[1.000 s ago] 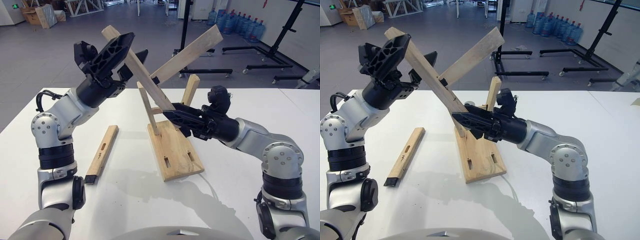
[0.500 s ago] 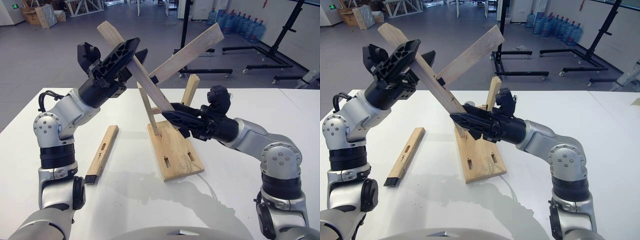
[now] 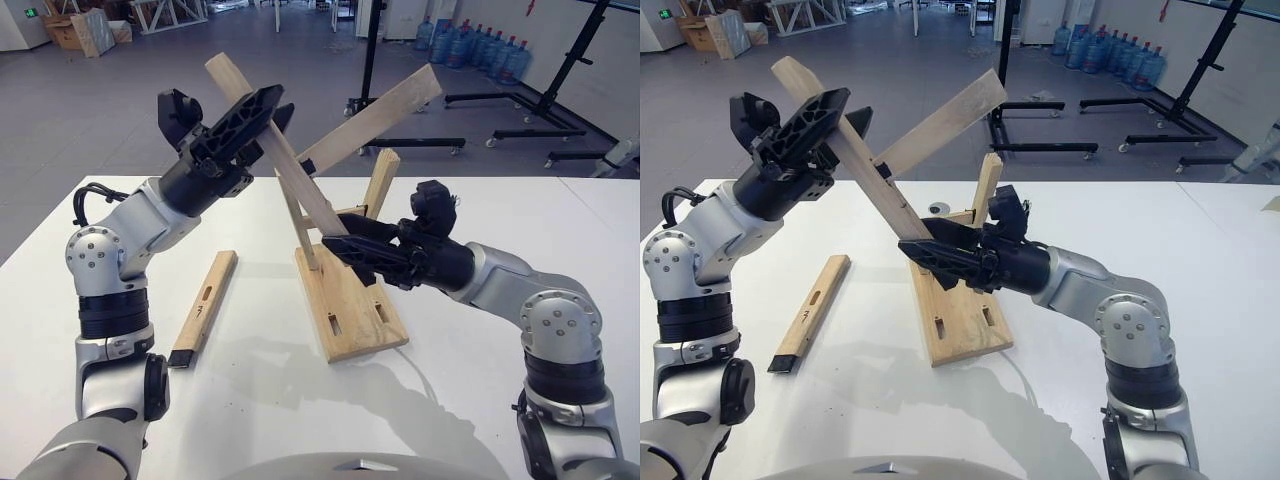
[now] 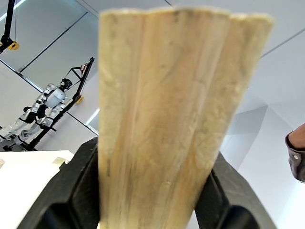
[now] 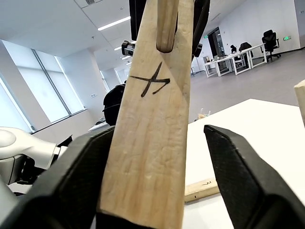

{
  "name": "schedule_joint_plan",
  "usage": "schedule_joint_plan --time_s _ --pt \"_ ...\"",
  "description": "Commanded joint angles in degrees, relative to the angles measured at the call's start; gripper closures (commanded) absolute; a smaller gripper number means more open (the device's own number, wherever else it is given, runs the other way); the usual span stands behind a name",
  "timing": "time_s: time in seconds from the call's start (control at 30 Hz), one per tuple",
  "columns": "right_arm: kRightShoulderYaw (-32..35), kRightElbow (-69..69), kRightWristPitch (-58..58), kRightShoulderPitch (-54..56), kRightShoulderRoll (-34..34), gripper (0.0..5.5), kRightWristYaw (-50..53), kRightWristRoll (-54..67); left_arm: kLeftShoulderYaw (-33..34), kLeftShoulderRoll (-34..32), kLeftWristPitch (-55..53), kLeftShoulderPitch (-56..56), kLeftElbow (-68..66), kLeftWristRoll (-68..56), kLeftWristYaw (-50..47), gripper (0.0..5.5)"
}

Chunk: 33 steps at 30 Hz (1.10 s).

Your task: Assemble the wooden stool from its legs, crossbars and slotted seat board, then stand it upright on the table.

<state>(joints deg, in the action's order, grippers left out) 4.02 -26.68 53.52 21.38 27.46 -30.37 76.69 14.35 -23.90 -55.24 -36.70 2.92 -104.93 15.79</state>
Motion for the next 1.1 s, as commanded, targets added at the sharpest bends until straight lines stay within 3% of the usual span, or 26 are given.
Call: schedule_joint_plan --time_s 0.03,0.27,0.53,0.8,0.93,1.1 --pt "0.8 0.0 1.3 -0.6 1.7 1.48 -0.7 2.4 0.1 -0.5 0.1 0.1 0.1 2.7 2.4 3.38" --pt "6.5 -0.6 1.3 -3.2 6.7 0.14 -1.4 8.5 0.2 -1.1 0.0 1.3 -0.2 9.4 6.4 3.45" --pt "11.8 -0.6 -1.7 -10.7 13.4 0.1 -5.9 -0.3 -3.7 -3.7 3.8 5.4 8.5 27.4 15.6 3.46" --pt "2.9 5.3 -14.0 -24.6 15.0 0.1 -17.7 -25.3 -10.3 2.2 20.3 16.1 16.5 49.9 18.5 3.46" --pt "3.0 13.6 -19.3 -27.2 14.6 0.1 -22.3 -31.5 -12.4 6.8 24.3 19.2 16.1 53.8 18.1 3.46" --pt "3.8 18.6 -19.9 -25.4 14.8 0.1 -25.5 -33.0 -12.2 6.9 22.6 26.1 18.4 52.1 19.6 3.46"
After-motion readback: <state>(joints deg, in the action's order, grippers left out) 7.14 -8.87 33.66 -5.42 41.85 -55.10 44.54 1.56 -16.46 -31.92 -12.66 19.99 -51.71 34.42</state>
